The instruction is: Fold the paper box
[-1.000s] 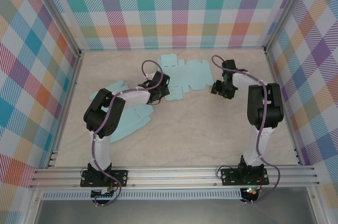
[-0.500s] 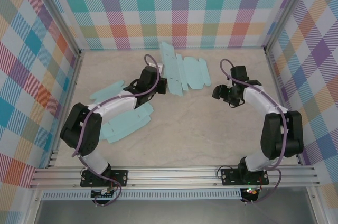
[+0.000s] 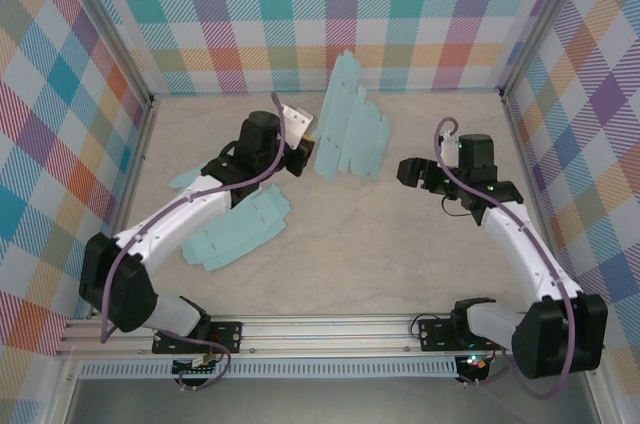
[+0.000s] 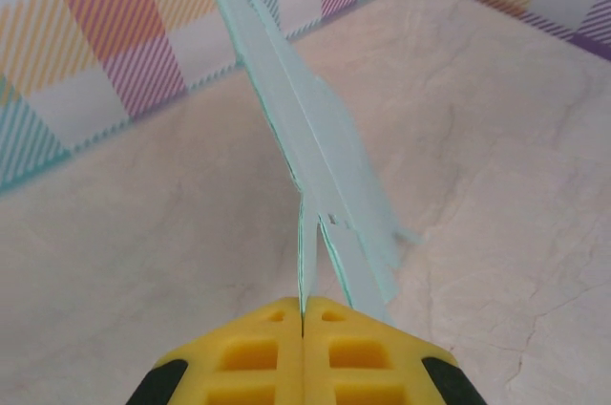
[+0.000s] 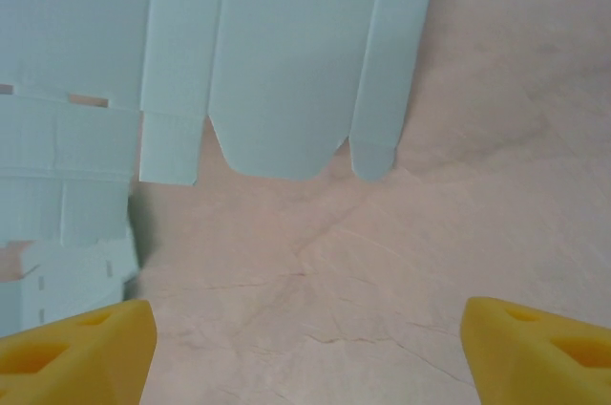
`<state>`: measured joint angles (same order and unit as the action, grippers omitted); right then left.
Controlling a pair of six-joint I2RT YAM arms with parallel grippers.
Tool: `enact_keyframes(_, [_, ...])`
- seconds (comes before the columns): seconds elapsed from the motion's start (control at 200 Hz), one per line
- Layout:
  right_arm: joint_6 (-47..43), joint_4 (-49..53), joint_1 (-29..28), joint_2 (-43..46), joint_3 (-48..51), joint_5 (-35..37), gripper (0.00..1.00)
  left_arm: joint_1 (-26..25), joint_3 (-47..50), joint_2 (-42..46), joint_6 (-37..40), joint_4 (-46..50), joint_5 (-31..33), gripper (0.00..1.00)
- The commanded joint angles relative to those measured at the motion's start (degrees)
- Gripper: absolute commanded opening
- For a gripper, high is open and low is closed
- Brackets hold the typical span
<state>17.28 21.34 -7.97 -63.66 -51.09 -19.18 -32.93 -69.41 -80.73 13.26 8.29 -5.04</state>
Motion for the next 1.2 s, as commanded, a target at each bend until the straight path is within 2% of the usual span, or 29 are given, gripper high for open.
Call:
enact_keyframes(0.0, [-1.6,-4.5,-0.4,3.5,0.0,-5.8,0.83,-0.4,-4.1,3.7,7.2,4.0,-2.8,0.00])
enact_keyframes(0.225, [-4.0,-3.9,-0.5,8.6,-3.3,-12.3,0.85,-0.4,-6.4,5.4,8.5,7.1,-2.8,0.00])
enact_keyframes(0.38, [-5.4,-3.2,-0.5,12.3,-4.3,-13.8,0.79,-0.4,-6.4,8.1,8.8,9.7,-4.5,0.00])
enact_keyframes(0.51, [-8.5,-0.2,-0.5,15.2,-6.6,-15.4,0.79,-0.4,-6.9,10.9,12.2,13.0,-6.9,0.00])
enact_keyframes(0.675, [-12.3,2.8,-0.5,17.8,-8.8,-14.9,0.77,-0.4,-6.1,13.6,14.0,15.1,-6.6,0.00])
enact_keyframes(0.83, [-11.9,2.5,-0.5,18.6,-8.4,-16.8,0.76,-0.4,-7.7,13.5,11.3,18.1,-5.1,0.00])
enact_keyframes(1.035, [-11.8,2.6,-0.9,17.2,-7.8,-20.1,0.74,-0.4,-12.6,10.3,8.2,24.5,-7.6,0.00])
enact_keyframes(1.195, [-10.0,1.0,-1.4,15.6,-6.3,-19.4,0.69,-0.5,-15.3,5.5,4.1,27.8,-2.7,0.00])
